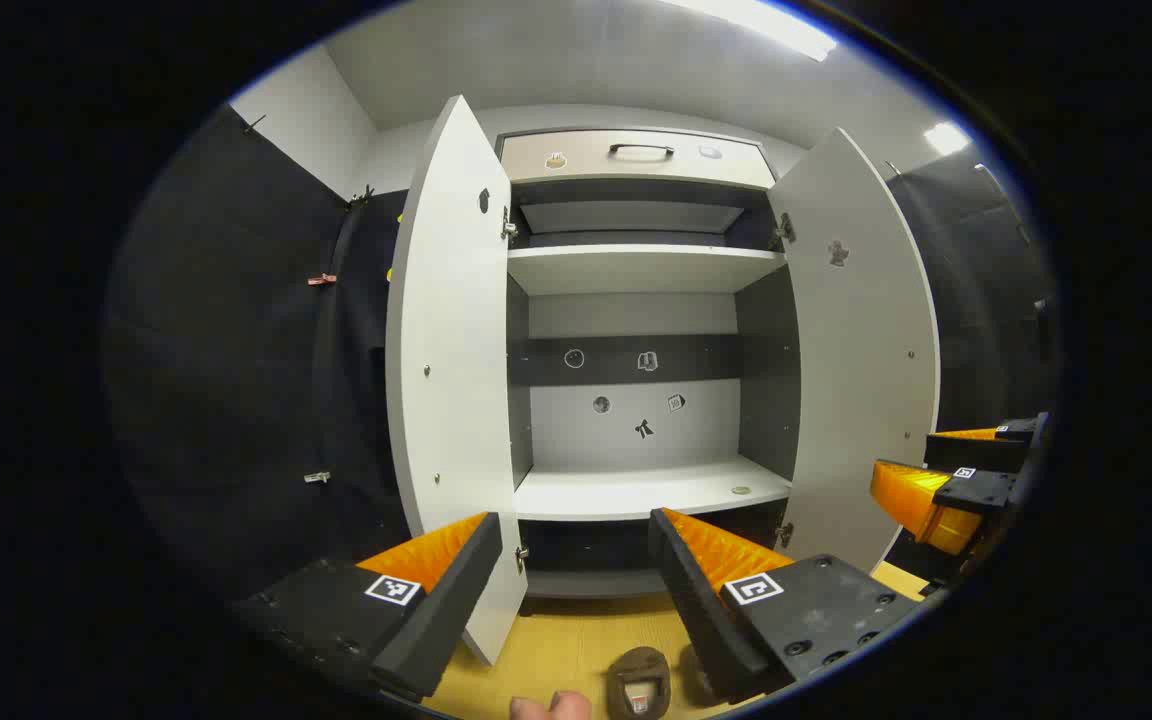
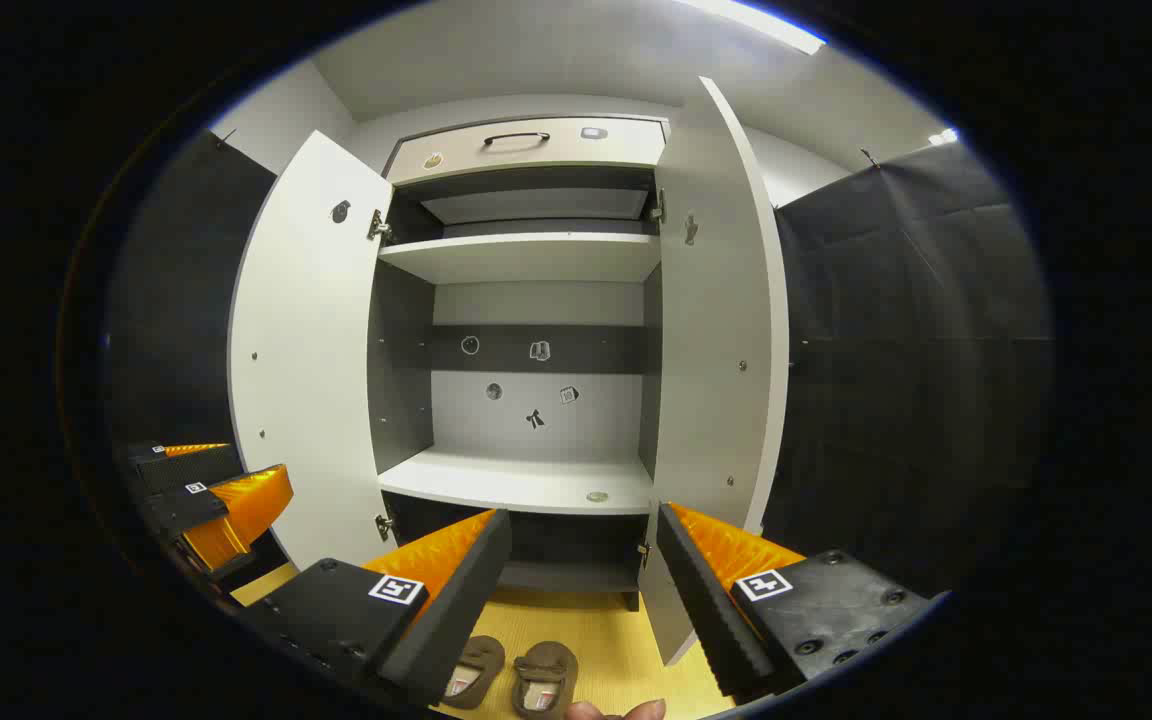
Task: Grab one shoe with the right hand and put it into the shoe cabinet, grab the other shoe with the left hand and put it into the shoe cabinet; then close the right door with the right hand and the left door with the left hand.
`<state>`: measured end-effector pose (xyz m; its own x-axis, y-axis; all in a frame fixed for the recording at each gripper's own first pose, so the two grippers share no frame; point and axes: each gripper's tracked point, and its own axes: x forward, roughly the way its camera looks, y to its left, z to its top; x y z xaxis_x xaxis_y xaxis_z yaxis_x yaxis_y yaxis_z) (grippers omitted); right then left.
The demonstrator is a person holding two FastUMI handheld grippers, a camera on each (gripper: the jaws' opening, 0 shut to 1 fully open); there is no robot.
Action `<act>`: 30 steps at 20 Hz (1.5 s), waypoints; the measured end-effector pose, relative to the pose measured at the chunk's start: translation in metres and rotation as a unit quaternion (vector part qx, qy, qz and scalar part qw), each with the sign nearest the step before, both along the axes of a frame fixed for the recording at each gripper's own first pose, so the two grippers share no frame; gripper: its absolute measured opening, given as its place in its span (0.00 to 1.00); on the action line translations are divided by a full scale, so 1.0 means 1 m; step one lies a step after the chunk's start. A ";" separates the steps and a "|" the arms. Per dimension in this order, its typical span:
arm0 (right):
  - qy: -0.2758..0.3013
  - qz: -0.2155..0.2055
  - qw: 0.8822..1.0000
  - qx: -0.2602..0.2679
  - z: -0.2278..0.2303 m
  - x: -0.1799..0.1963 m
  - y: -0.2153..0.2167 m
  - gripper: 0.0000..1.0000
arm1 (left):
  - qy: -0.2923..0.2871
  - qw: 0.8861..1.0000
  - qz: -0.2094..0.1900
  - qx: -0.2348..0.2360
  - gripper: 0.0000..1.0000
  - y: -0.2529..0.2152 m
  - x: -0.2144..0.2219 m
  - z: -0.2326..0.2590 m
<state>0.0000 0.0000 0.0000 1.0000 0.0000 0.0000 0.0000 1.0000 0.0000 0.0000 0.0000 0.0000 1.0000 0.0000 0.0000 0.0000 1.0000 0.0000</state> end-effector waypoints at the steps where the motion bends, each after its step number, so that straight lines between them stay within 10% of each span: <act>1: -0.002 0.000 1.000 -0.002 0.002 0.000 0.001 0.97 | 0.000 1.000 0.000 -0.001 0.95 0.000 0.000 0.001; 20: 0.002 0.005 1.000 -0.008 -0.005 0.004 0.007 0.97 | -0.010 1.000 0.009 0.009 0.95 0.005 -0.003 0.003; 30: 0.092 0.044 0.995 0.021 -0.105 0.003 0.036 0.98 | -0.001 1.000 0.023 0.010 0.95 0.018 -0.005 -0.019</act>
<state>0.0033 0.0359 -0.1049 0.9791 0.0906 -0.1820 -0.0830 0.9953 0.0494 -0.0046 0.0181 -0.0192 0.9990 0.0456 0.0021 -0.0457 0.9987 0.0204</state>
